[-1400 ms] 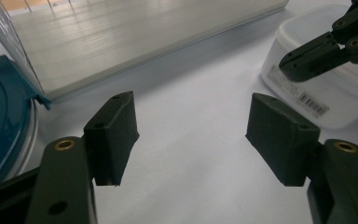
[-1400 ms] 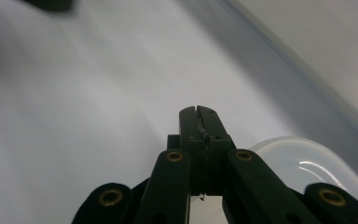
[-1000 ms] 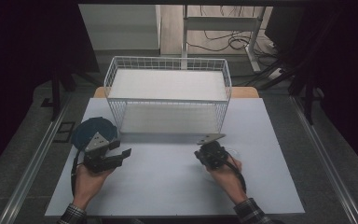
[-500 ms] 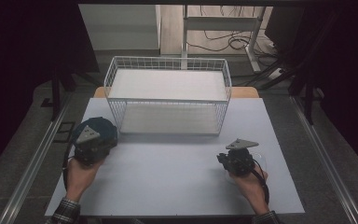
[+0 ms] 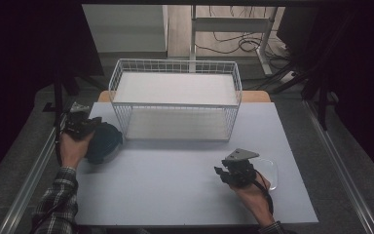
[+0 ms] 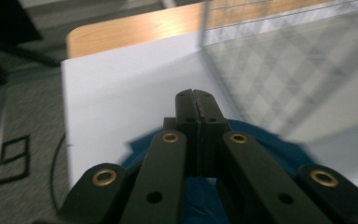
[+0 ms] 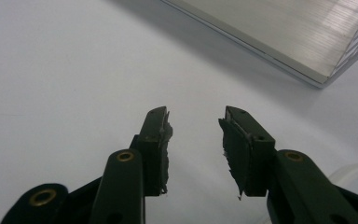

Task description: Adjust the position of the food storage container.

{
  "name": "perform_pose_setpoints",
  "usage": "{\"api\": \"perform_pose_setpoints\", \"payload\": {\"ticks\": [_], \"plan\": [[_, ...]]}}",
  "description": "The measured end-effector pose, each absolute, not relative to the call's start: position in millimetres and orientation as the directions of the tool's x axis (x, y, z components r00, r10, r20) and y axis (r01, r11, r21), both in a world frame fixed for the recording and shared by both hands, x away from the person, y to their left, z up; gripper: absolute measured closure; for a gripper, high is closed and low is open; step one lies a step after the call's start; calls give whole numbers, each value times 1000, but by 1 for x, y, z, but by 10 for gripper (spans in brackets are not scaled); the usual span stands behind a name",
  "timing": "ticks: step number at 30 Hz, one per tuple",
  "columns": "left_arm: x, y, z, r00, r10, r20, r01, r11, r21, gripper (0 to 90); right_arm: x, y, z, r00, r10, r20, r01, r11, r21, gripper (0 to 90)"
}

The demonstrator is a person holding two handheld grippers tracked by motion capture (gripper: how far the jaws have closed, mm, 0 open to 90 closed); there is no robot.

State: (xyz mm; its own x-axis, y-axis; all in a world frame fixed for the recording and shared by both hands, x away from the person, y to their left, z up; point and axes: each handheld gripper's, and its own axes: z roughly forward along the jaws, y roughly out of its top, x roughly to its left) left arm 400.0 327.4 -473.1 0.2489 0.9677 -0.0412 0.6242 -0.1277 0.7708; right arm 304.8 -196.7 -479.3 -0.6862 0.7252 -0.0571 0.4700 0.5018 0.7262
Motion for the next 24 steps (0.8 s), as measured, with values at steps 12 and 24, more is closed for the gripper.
{"api": "perform_pose_setpoints", "payload": {"ticks": [12, 24], "plan": [[441, 346, -490, 263, 961, -83, 743, -147, 653, 900, 306, -198, -480, -687, 724, -63, 464, 504, 728, 583], [400, 318, -489, 329, 935, -135, 739, -166, 653, 900, 302, -199, -480, -684, 726, -74, 463, 510, 725, 583]]}}
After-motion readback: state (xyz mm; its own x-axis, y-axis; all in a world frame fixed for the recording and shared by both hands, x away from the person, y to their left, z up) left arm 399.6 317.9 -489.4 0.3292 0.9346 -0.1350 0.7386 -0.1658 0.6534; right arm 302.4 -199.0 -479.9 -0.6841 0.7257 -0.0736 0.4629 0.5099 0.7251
